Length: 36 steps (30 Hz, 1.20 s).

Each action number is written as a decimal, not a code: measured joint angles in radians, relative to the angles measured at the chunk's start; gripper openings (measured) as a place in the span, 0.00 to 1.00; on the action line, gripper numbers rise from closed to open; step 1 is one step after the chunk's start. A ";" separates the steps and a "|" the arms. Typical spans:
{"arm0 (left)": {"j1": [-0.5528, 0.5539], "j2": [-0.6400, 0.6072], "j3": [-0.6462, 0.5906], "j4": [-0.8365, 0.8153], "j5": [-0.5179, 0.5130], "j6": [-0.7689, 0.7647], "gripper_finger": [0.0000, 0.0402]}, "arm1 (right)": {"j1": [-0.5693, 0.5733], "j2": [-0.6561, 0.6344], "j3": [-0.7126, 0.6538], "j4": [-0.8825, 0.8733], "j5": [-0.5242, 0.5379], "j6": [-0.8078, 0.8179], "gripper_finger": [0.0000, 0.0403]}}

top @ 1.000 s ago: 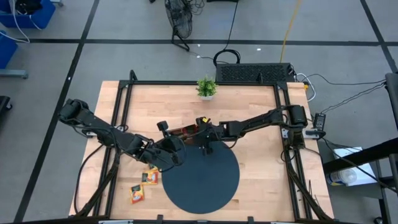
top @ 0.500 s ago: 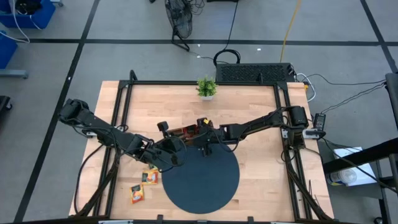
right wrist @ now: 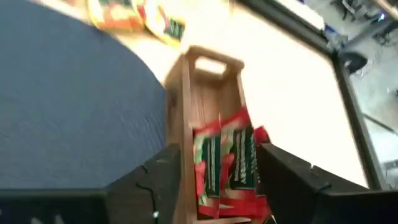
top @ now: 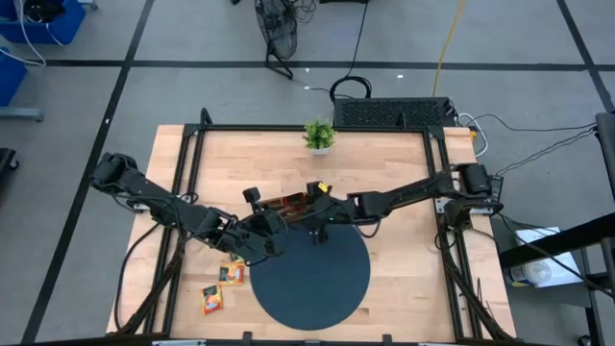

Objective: Pick & Place Tea
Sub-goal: Put the yellow tea bag into the left slot of the wooden organizer

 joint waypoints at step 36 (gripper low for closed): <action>-0.168 0.222 -0.005 -0.895 0.747 -0.858 0.42 | 0.002 -0.564 -0.821 0.868 -0.004 0.064 0.50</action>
